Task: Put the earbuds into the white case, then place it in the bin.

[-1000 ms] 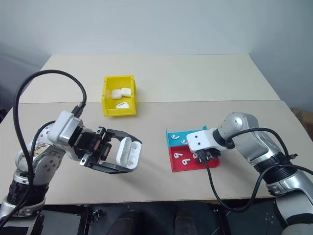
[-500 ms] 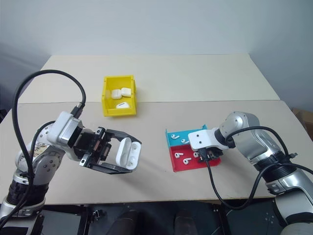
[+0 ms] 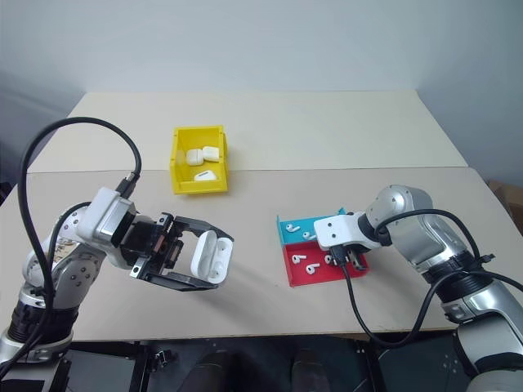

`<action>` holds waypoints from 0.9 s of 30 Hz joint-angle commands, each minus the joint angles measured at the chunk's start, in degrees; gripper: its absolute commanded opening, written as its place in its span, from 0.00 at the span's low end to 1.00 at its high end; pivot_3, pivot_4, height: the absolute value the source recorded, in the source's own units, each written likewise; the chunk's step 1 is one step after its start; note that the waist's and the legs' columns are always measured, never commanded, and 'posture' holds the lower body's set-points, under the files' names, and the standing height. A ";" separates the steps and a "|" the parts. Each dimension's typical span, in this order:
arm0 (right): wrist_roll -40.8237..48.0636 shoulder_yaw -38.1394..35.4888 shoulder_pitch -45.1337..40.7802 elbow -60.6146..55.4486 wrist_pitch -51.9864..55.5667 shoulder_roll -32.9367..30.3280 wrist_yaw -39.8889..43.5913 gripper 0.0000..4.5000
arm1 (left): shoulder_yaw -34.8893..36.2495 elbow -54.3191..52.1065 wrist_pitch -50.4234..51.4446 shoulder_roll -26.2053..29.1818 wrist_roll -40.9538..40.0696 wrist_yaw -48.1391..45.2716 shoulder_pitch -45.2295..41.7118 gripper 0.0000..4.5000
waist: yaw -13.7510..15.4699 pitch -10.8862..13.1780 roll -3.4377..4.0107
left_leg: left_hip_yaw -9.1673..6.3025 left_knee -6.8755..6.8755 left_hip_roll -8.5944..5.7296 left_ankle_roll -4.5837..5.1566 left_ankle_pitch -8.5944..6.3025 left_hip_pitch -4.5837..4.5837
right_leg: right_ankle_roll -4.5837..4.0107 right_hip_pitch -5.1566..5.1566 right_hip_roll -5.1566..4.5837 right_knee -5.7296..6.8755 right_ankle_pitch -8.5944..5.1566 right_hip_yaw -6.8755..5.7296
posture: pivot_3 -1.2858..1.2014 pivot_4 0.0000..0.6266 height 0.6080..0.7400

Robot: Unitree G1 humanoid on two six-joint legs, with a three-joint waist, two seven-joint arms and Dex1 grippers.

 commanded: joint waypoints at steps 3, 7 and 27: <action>11.03 -10.91 0.46 -7.02 12.28 -1.04 0.49 0.15 | 0.67 0.25 0.19 -0.54 -1.07 1.10 -1.87 0.62 | 0.11 0.00 0.00 | -0.01 0.00 0.00 0.00 0.00 -0.03 | 0.00 -0.01 0.00 0.00 0.00 0.00 | 0.52 0.24 1.00; 22.78 -21.59 3.25 -13.87 23.79 -1.59 -0.90 0.15 | 0.90 2.85 1.66 -1.56 -2.50 1.28 -4.48 0.62 | 0.26 0.00 0.00 | -0.04 0.00 0.01 0.00 0.00 -0.02 | 0.00 0.01 0.00 -0.01 0.00 -0.02 | 0.52 0.24 1.00; 56.78 -44.68 5.23 -42.10 38.42 23.42 -45.78 0.15 | -3.54 21.97 6.03 -10.52 0.99 -1.41 -21.84 0.62 | -0.04 -0.01 0.02 | -0.07 -0.03 -0.06 -0.01 0.01 -0.02 | -0.01 0.00 0.00 0.33 0.00 -0.02 | 0.52 0.24 1.00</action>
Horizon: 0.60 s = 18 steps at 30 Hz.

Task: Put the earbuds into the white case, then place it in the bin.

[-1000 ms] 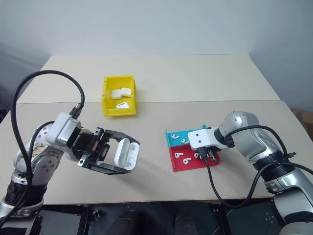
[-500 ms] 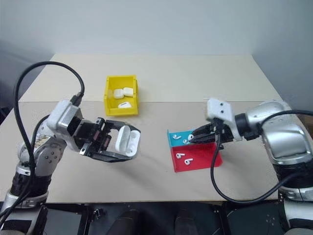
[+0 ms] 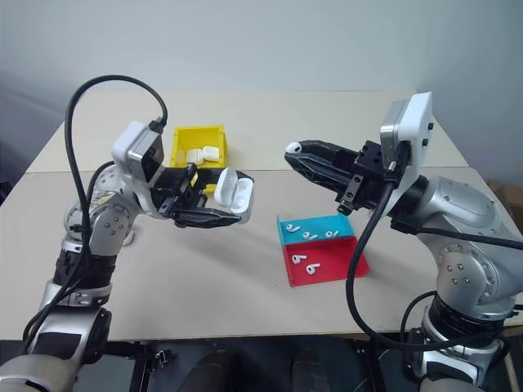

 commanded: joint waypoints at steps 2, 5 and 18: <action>5.06 4.46 -1.68 -4.41 -1.04 1.62 -4.83 0.15 | -2.18 3.75 -0.52 -1.08 2.67 -2.72 -4.05 0.62 | -0.21 0.00 0.01 | 0.00 0.00 0.00 0.00 0.00 0.00 | 0.00 -0.01 0.00 0.00 0.00 0.01 | 0.52 0.24 1.00; 5.64 7.36 -1.97 -4.65 -2.01 1.51 -6.16 0.15 | -3.19 6.08 -0.74 -1.81 4.20 -3.86 -6.08 0.62 | -0.25 0.00 0.01 | 0.00 0.00 -0.02 0.00 0.00 -0.01 | 0.00 0.00 0.00 0.01 0.00 -0.01 | 0.52 0.24 1.00; 6.84 10.27 -0.32 -2.78 -4.76 -1.04 -7.66 0.15 | -2.29 6.54 -0.88 -2.73 5.21 -5.02 -6.64 0.62 | -0.45 0.00 0.00 | -0.01 0.00 -0.02 0.00 0.00 -0.02 | 0.00 0.00 0.00 0.01 0.00 -0.02 | 0.52 0.24 1.00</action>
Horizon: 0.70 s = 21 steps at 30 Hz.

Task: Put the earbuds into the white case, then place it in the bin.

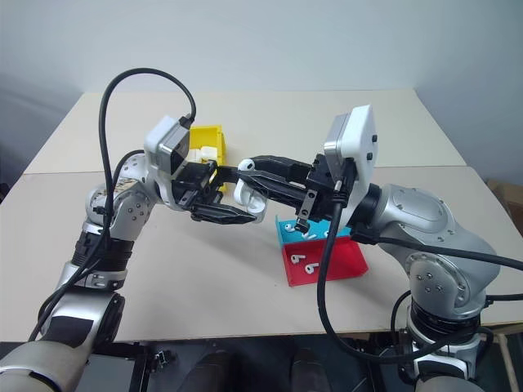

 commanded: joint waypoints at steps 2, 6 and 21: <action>0.96 -0.59 0.72 0.02 -2.61 -1.79 0.47 0.15 | 1.69 -1.45 -0.47 0.23 -0.46 -0.03 -0.36 0.62 | 0.00 0.00 0.00 | 0.00 0.00 0.00 0.00 0.00 0.00 | 0.00 0.00 0.00 0.00 0.00 -0.01 | 0.52 0.24 1.00; 1.31 -0.65 1.40 0.20 -3.10 -2.78 0.61 0.15 | 1.88 -2.09 -0.38 0.21 -0.52 0.41 0.06 0.62 | -0.11 0.00 0.00 | 0.00 0.00 0.00 0.00 0.00 0.00 | 0.00 0.00 0.00 0.00 0.00 0.00 | 0.52 0.24 1.00; 0.03 2.70 2.24 0.33 -4.40 -5.23 0.35 0.15 | 2.21 -2.92 -0.77 -0.08 -0.70 1.45 0.55 0.62 | -0.21 0.00 0.00 | 0.00 0.00 0.01 0.00 0.00 0.00 | 0.00 0.00 0.00 -0.01 0.00 0.00 | 0.52 0.24 1.00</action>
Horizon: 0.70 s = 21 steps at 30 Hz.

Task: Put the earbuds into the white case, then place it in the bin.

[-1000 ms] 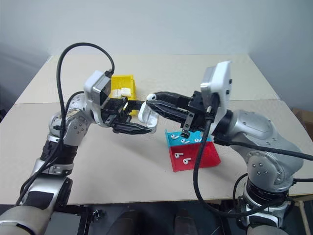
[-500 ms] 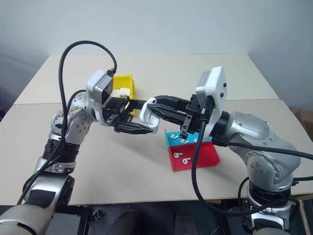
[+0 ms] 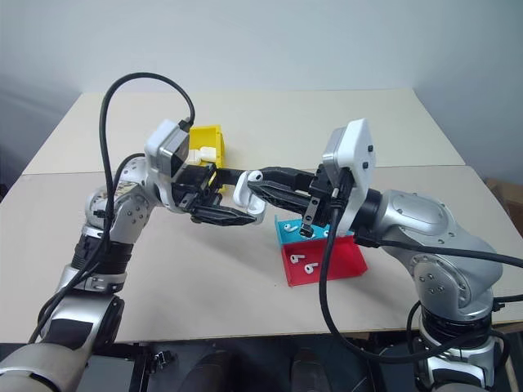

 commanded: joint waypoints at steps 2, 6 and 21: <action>0.10 0.17 -0.30 -0.55 -1.39 -0.61 -0.70 0.23 | 1.86 -2.31 -0.91 -0.09 -0.73 0.30 -0.57 0.62 | 0.00 0.00 0.00 | 0.00 0.00 0.00 0.00 0.00 0.00 | 0.00 0.00 0.00 0.00 0.00 0.00 | 0.52 0.24 1.00; 0.19 -0.31 -0.31 -0.37 -1.40 -1.76 -0.52 0.51 | 1.98 -2.37 -1.05 0.03 -0.67 0.32 -0.41 0.62 | 0.02 0.00 0.00 | 0.00 0.00 0.00 0.00 0.00 0.00 | 0.00 0.00 0.00 0.00 0.00 0.00 | 0.52 0.24 1.00; 8.54 -7.98 -2.28 10.92 -3.63 -6.77 9.96 0.66 | 3.39 -2.65 -1.76 1.03 -0.06 1.45 1.12 0.62 | 0.04 0.00 0.00 | 0.00 0.00 0.00 0.00 0.00 -0.01 | 0.00 0.02 0.00 -0.02 0.00 0.00 | 0.52 0.24 1.00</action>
